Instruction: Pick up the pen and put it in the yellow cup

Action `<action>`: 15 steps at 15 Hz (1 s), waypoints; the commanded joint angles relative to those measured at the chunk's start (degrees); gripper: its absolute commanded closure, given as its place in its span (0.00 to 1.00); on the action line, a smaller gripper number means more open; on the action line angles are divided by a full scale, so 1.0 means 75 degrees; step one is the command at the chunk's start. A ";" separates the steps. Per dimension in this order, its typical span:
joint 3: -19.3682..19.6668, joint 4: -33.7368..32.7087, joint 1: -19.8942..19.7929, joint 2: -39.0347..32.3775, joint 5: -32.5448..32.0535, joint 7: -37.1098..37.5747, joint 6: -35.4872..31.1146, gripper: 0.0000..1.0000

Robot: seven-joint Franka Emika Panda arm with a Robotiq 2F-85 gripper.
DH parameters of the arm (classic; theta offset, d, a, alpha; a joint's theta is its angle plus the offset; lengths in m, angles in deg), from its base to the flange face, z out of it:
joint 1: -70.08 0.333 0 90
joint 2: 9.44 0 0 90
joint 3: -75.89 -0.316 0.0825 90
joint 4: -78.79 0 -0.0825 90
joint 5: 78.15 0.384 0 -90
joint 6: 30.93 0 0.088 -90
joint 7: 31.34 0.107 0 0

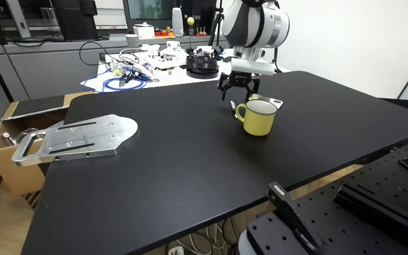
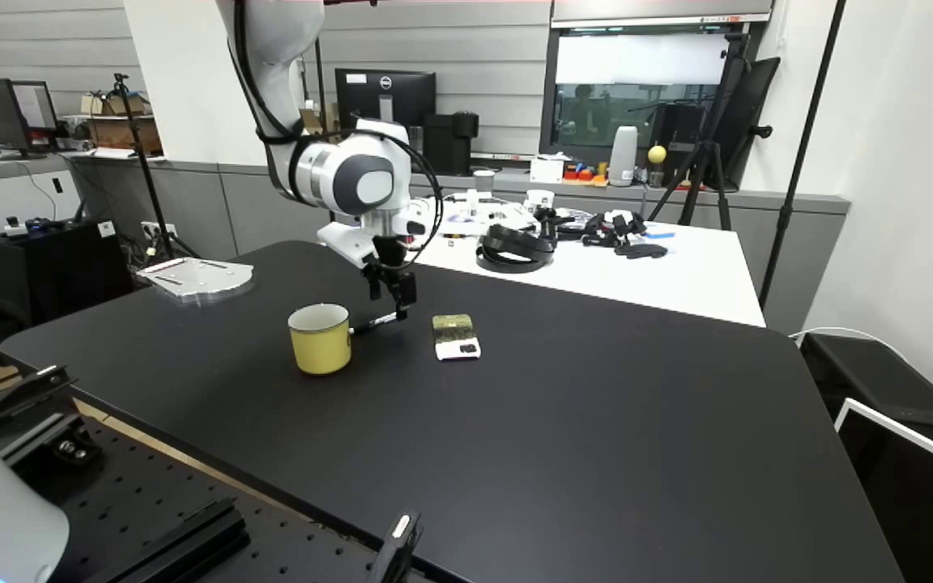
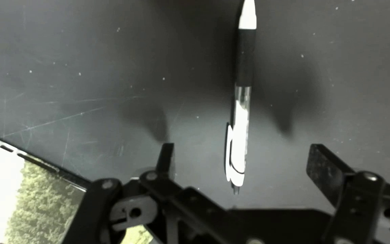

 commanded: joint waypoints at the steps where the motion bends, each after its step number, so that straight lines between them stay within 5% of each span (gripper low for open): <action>1: 0.0156 -0.0300 0.0146 -0.0251 0.0044 0.0367 0.0005 0.00; 8: 0.0296 -0.0397 0.0249 -0.0416 0.0004 0.0486 0.0011 0.00; 9: 0.0327 -0.0407 0.0275 -0.0438 -0.0008 0.0502 0.0005 0.25; 15: 0.0410 -0.0463 0.0342 -0.0469 -0.0005 0.0565 0.0067 0.60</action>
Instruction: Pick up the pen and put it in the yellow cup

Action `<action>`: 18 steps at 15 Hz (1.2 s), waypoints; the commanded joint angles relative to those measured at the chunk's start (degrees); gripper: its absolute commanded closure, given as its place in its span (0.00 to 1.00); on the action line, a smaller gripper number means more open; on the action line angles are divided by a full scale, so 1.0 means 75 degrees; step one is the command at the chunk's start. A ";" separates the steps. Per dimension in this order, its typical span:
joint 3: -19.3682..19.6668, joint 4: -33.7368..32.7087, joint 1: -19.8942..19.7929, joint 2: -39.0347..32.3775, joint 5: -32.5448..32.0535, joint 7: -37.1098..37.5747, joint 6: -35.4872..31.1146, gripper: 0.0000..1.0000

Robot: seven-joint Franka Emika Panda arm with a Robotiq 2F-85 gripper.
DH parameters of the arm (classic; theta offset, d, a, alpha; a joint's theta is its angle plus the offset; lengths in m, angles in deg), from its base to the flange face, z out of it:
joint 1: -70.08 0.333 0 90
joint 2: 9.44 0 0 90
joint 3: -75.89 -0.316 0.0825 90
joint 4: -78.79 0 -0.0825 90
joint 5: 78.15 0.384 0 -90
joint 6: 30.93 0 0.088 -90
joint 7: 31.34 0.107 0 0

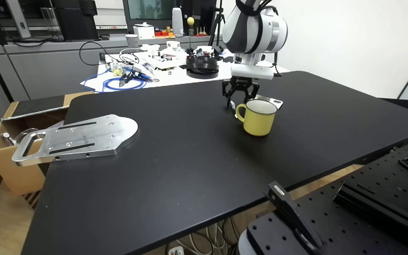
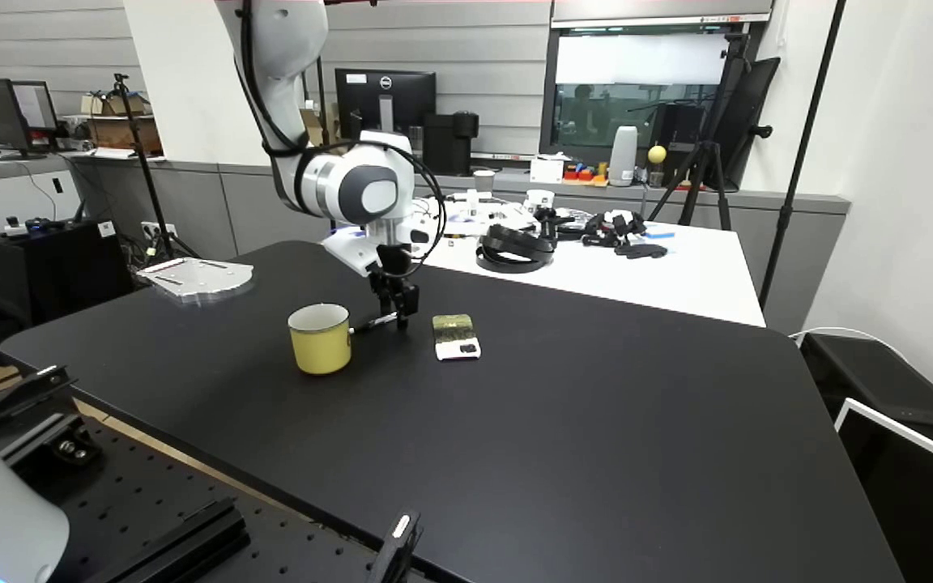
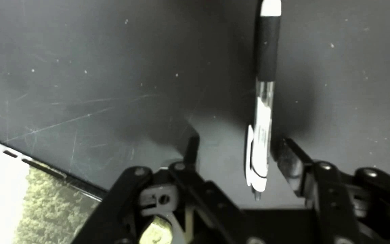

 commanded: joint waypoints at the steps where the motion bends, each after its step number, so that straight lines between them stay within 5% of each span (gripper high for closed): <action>1: 0.0131 -0.0205 0.0128 -0.0112 -0.0006 0.0345 0.0050 0.66; 6: 0.0465 -0.0288 0.0349 -0.0122 -0.0062 0.0738 0.0087 0.99; 18: 0.1190 -0.0493 0.0521 0.0572 -0.0207 0.1183 0.0636 0.96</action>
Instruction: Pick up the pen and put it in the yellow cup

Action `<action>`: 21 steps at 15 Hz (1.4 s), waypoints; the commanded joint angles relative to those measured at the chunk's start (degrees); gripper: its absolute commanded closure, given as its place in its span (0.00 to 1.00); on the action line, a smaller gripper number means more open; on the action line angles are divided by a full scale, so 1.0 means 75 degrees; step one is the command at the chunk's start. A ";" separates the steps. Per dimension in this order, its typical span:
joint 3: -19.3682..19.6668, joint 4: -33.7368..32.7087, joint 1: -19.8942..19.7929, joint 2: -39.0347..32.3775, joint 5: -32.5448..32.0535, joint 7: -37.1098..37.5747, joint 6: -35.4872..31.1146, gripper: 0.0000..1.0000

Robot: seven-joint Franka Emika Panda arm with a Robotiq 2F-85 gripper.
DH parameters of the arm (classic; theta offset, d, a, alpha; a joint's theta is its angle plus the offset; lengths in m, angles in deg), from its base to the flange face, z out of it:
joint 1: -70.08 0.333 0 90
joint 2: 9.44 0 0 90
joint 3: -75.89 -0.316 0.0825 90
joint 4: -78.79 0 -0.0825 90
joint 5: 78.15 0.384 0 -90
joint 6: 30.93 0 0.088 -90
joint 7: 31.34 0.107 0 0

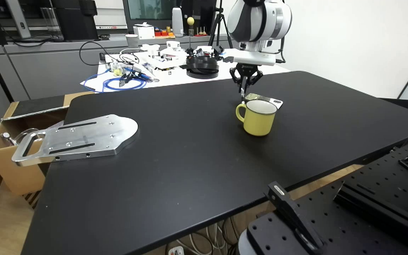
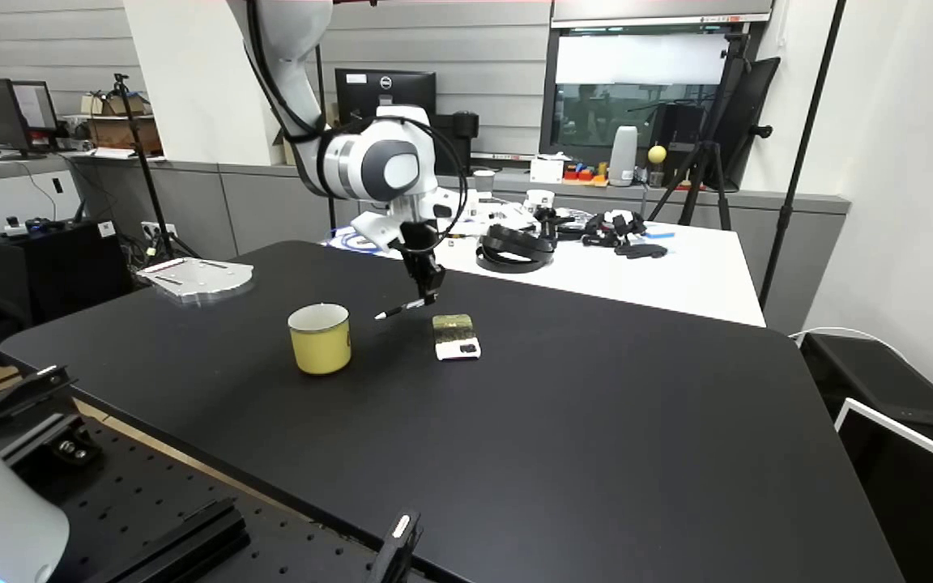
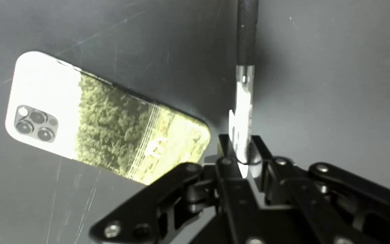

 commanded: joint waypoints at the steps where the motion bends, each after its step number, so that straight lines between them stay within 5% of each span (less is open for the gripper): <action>1: 0.0160 -0.0094 0.0003 0.0431 -0.0190 0.0403 0.0625 0.96; 14: -0.0100 -0.0492 -0.0313 0.1343 -0.0474 0.0435 0.3296 0.96; 21: -0.0247 -0.0270 -0.0398 0.1822 -0.0538 0.0377 0.3601 0.96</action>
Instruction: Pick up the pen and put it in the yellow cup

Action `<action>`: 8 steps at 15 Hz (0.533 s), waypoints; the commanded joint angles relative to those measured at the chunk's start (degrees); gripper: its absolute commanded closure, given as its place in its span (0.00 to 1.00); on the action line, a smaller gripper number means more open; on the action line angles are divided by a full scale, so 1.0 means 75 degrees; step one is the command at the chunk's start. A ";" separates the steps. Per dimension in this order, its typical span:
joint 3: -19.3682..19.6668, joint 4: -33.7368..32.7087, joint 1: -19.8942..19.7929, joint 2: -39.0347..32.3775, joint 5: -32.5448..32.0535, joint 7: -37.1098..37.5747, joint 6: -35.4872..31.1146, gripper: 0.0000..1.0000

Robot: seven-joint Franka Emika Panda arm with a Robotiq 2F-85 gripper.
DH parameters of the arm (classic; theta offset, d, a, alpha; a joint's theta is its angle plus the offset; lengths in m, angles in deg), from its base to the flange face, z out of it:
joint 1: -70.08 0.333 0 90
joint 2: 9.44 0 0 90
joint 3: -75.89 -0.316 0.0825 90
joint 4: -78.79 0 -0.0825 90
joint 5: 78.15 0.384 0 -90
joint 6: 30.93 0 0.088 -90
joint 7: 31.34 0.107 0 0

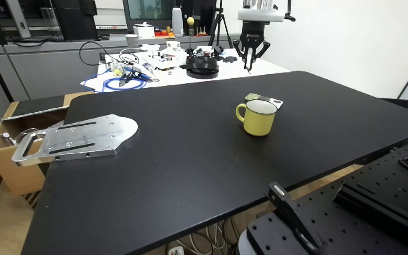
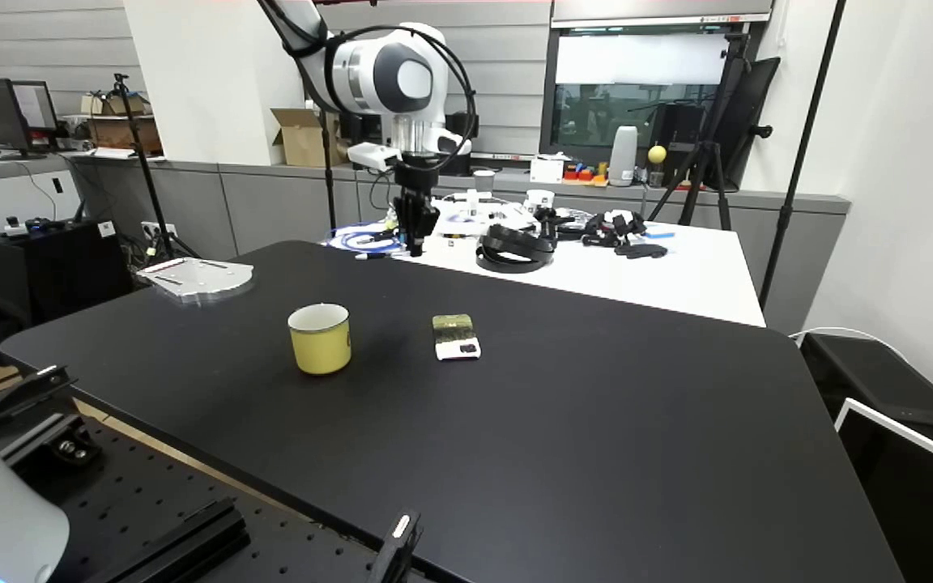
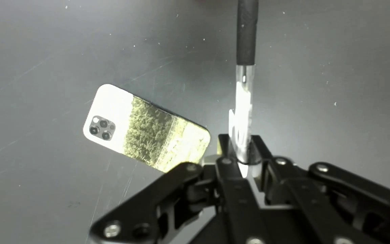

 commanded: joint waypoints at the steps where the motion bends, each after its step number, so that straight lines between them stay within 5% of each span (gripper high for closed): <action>1: -0.0212 0.0217 -0.0124 0.0399 -0.0209 0.0170 0.0203 0.96; 8: -0.0623 0.0262 -0.0307 0.0757 0.0044 -0.0016 0.1573 0.96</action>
